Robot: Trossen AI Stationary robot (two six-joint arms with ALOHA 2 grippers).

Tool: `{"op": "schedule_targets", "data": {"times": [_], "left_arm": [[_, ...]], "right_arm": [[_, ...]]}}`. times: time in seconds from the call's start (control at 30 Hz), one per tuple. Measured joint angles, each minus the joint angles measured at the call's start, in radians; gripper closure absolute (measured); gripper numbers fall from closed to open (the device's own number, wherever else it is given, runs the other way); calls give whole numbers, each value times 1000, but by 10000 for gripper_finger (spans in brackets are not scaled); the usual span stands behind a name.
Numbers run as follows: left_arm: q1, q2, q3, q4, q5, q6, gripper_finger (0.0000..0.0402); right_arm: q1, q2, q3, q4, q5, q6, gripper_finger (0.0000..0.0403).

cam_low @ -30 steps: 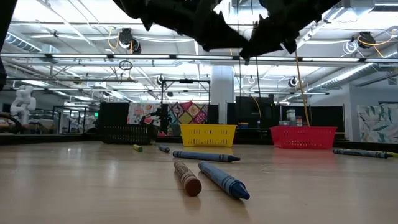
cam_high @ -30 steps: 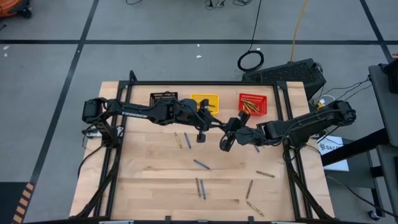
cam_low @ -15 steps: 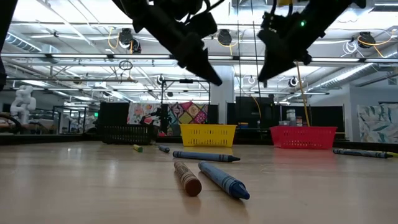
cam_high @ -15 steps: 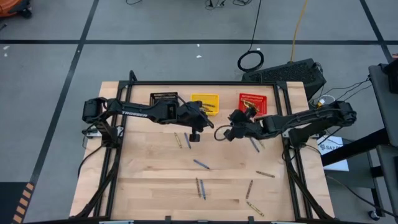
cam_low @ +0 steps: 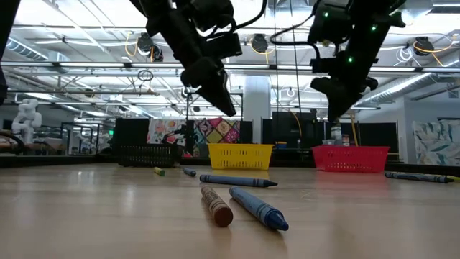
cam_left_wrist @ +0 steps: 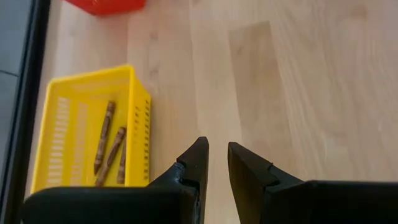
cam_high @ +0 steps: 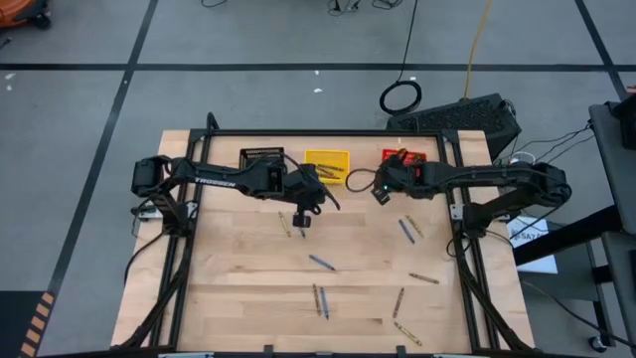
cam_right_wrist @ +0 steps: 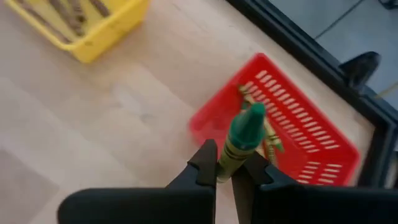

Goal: Sort crayons
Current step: Put the green crayon into the red bin

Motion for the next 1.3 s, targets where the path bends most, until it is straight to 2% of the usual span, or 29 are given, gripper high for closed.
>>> {"op": "schedule_targets", "data": {"times": [0.1, 0.27, 0.37, 0.57, 0.9, 1.17, 1.3], "left_arm": [[0, 0, 0, -37, -28, 0, 336], [0, 0, 0, -97, -111, 0, 336], [0, 0, 0, -115, -119, -2, 336], [0, 0, 0, -127, -121, -5, 336], [0, 0, 0, -140, -123, -6, 336], [0, 0, 0, -140, -124, -6, 336], [0, 0, 0, -140, -124, -6, 336]], "right_arm": [[-60, 0, 0, -18, -21, -51, 399], [-175, 0, 0, -39, -156, -139, 399], [-223, 0, 0, -43, -160, -196, 399], [-316, 0, 0, -58, -285, -302, 399], [-393, 0, 0, -83, -288, -346, 395], [-415, 0, 0, -83, -288, -362, 342], [-417, 1, 0, -83, -287, -362, 334]]}}
